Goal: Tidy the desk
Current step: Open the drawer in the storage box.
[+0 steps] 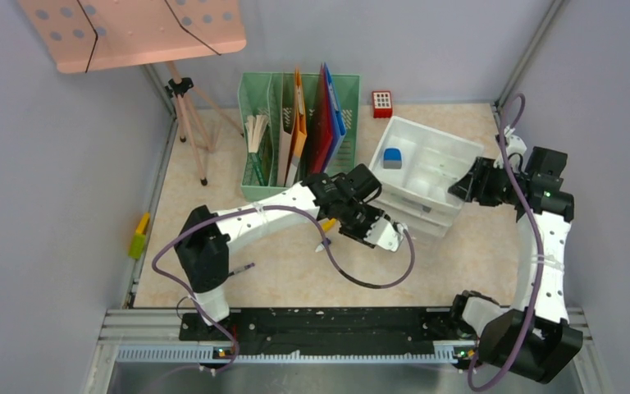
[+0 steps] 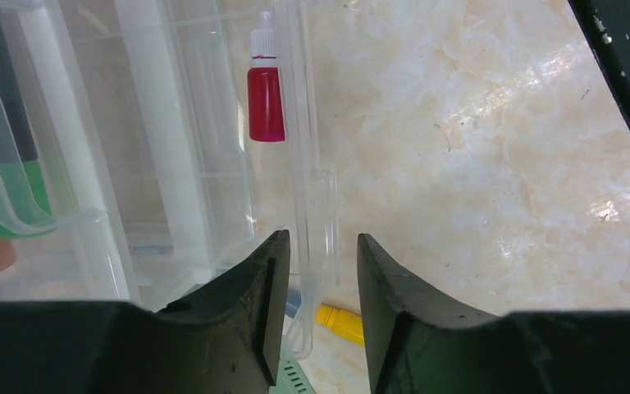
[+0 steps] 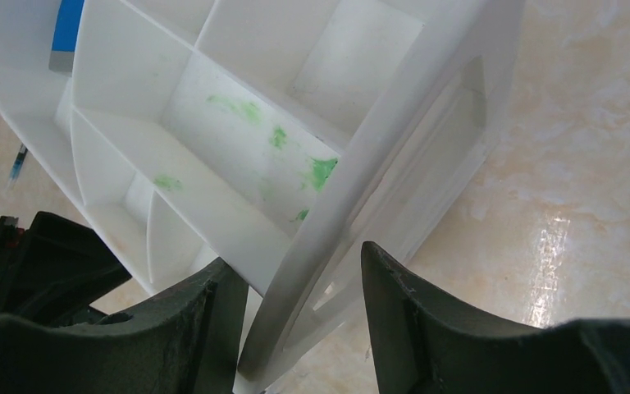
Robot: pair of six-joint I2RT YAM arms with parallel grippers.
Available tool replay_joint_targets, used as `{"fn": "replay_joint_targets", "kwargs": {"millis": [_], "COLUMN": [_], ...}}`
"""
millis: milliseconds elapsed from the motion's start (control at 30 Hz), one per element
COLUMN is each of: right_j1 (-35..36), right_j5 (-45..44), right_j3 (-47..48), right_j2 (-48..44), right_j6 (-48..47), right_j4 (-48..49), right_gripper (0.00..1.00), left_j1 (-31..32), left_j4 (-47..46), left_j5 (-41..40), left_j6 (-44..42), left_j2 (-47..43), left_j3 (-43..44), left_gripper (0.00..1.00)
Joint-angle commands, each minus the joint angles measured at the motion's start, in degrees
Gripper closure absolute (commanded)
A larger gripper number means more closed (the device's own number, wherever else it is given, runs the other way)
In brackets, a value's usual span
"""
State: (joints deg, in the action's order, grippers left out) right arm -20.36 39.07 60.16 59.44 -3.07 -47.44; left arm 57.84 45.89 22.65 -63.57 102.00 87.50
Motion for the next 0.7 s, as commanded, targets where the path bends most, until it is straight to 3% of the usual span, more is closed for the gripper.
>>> {"fn": "replay_joint_targets", "kwargs": {"millis": [0,200,433,667], "right_j1": [0.3,0.3,0.3,0.2], "right_j5": [-2.8,-4.3,-4.6,-4.2], "right_j3": [2.8,3.7,6.8,9.1], "right_j2": [1.0,2.2,4.3,2.4], "right_j6": [-1.3,-2.1,-2.2,-0.7], "right_j4": [3.0,3.8,4.3,6.3], "right_gripper": [0.48,0.49,0.49,0.43], "left_j1": [0.2,0.3,0.1,-2.2], "left_j4": [-2.8,-9.4,-10.0,-12.2], "left_j5": [0.5,-2.9,-11.5,-20.6], "left_j6": [5.7,15.8,27.9,33.8], "left_j2": [-4.1,-6.9,-12.7,-22.8], "left_j3": [-0.3,-0.1,-2.3,-16.9], "left_gripper": [0.53,0.28,0.21,0.18]}}
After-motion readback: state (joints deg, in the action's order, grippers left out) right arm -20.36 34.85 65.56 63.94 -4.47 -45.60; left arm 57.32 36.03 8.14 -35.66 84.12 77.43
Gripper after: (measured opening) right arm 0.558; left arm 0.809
